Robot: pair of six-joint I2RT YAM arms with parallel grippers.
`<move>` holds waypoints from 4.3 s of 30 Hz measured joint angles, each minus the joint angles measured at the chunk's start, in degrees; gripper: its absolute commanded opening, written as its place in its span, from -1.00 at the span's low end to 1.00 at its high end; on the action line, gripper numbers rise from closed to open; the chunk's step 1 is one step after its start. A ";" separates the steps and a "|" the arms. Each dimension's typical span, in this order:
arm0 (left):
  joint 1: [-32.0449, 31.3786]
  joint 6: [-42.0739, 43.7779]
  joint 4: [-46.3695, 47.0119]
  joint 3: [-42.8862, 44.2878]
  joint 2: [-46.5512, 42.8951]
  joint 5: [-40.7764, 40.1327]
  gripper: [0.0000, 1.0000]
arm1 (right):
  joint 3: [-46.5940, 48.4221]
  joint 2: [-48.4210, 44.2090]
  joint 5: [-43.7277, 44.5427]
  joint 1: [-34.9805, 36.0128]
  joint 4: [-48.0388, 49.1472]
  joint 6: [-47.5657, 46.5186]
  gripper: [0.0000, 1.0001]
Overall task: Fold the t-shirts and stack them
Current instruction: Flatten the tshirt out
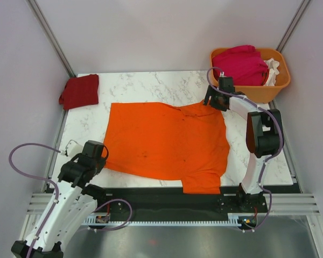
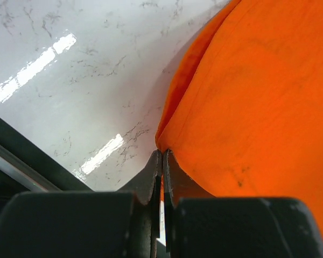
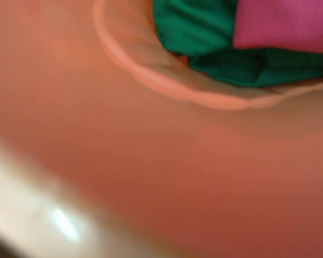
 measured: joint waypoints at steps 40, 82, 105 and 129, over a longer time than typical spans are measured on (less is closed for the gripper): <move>-0.44 -1.64 -3.28 1.68 -4.79 -1.64 -0.95 | -16.44 -8.72 9.84 4.61 8.39 3.04 0.33; -0.44 -1.64 -8.55 7.80 -5.99 -2.34 -0.95 | -7.43 0.31 9.42 5.20 6.60 3.98 0.04; -0.74 -1.64 -8.52 7.80 -5.66 -2.32 -0.95 | -2.40 2.82 8.57 4.68 2.80 3.45 -0.01; -1.57 -1.64 -8.52 7.80 -5.62 -2.34 -0.95 | 2.78 5.07 7.13 5.66 -2.14 5.31 -1.00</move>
